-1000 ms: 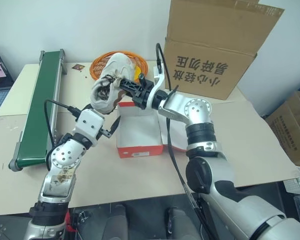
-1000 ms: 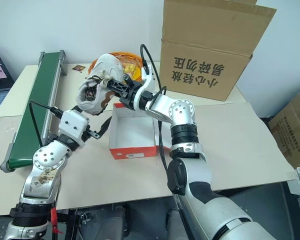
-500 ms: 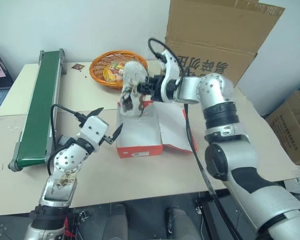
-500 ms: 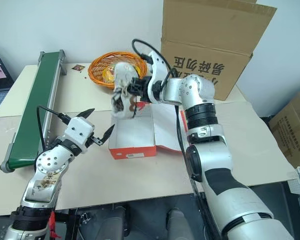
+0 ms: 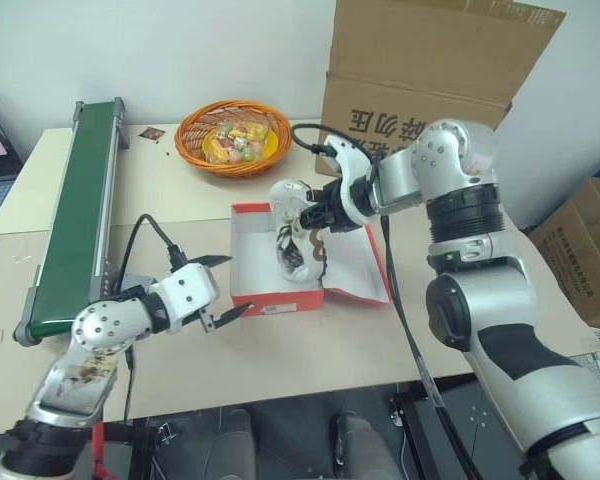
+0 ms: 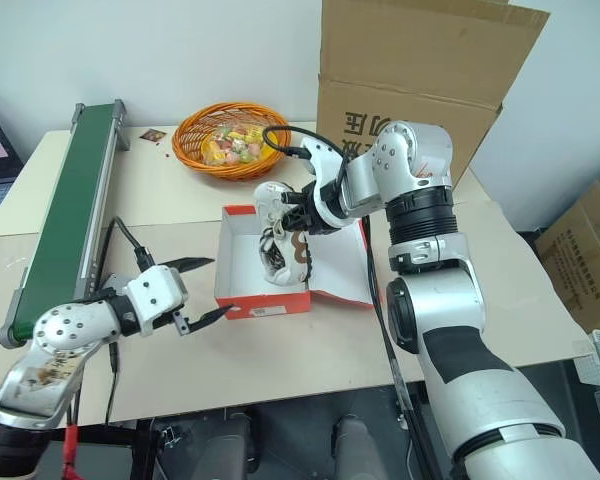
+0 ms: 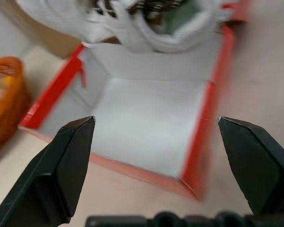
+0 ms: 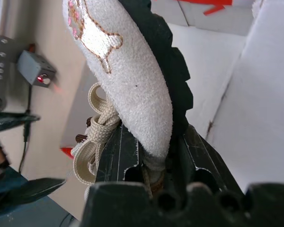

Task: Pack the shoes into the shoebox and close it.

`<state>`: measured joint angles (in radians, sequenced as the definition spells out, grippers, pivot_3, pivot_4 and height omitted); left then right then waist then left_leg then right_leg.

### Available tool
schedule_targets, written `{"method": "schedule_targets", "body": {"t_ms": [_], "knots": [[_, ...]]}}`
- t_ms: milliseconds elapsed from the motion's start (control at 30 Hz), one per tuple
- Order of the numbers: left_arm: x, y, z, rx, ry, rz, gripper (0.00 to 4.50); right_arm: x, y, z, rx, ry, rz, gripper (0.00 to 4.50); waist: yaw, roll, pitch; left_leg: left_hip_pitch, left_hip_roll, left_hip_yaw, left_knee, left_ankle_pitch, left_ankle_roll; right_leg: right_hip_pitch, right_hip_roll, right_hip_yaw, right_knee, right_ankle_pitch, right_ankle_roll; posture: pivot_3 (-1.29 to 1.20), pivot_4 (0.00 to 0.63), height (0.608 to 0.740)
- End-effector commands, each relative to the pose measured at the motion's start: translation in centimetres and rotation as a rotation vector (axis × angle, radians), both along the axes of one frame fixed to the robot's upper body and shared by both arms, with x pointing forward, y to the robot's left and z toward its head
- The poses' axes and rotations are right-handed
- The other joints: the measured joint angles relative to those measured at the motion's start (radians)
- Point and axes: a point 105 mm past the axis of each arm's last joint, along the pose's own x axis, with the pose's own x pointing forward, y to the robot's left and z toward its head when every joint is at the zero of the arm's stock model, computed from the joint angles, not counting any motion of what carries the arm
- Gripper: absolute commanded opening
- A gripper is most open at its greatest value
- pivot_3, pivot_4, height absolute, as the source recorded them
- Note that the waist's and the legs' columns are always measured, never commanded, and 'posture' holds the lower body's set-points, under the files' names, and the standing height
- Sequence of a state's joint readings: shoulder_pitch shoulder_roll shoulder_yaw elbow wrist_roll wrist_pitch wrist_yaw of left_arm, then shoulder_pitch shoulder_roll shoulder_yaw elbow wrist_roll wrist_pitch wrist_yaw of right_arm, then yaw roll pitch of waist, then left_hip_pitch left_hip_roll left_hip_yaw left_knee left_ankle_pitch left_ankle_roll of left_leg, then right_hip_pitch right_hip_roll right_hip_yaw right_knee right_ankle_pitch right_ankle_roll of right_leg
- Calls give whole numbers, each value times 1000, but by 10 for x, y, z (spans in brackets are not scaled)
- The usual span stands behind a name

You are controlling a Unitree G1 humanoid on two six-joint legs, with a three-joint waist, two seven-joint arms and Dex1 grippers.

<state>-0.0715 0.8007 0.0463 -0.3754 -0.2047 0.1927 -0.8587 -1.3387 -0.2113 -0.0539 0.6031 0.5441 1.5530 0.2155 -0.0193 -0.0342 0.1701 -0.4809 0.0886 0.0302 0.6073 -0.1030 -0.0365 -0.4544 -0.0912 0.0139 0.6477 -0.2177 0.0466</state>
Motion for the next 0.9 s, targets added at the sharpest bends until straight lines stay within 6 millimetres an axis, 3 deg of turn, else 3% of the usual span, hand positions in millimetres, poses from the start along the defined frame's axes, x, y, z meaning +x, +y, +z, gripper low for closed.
{"method": "schedule_targets", "body": {"t_ms": [33, 233, 633, 900], "knots": [[-7, 14, 25, 5, -4, -38, 4437, 6, 4, -4, 12, -23, -3, 486, 0, 0, 0, 0, 0, 0, 0, 0, 0, 0, 0, 0, 0, -1, -2, 0, 150, 709], [-5, 26, 30, 29, 17, -49, 4437, 15, 4, -22, -2, -11, -29, 486, 1, 1, 0, 0, 0, 0, 0, 0, 0, 0, 0, 0, 0, -2, -3, 0, 150, 709], [-3, 14, 30, 27, 20, -88, 4437, 23, -11, -59, -142, -11, 6, 486, 0, 1, 0, 0, 0, 0, 0, 0, 0, 0, 0, 0, 0, 0, 1, 0, 150, 709], [-4, 10, 30, 21, 19, -91, 4437, 25, -14, -72, -207, -47, 79, 486, 1, 1, 0, 1, 0, 0, 0, 0, 0, 1, 0, 0, 0, 0, 1, 0, 150, 709]]}}
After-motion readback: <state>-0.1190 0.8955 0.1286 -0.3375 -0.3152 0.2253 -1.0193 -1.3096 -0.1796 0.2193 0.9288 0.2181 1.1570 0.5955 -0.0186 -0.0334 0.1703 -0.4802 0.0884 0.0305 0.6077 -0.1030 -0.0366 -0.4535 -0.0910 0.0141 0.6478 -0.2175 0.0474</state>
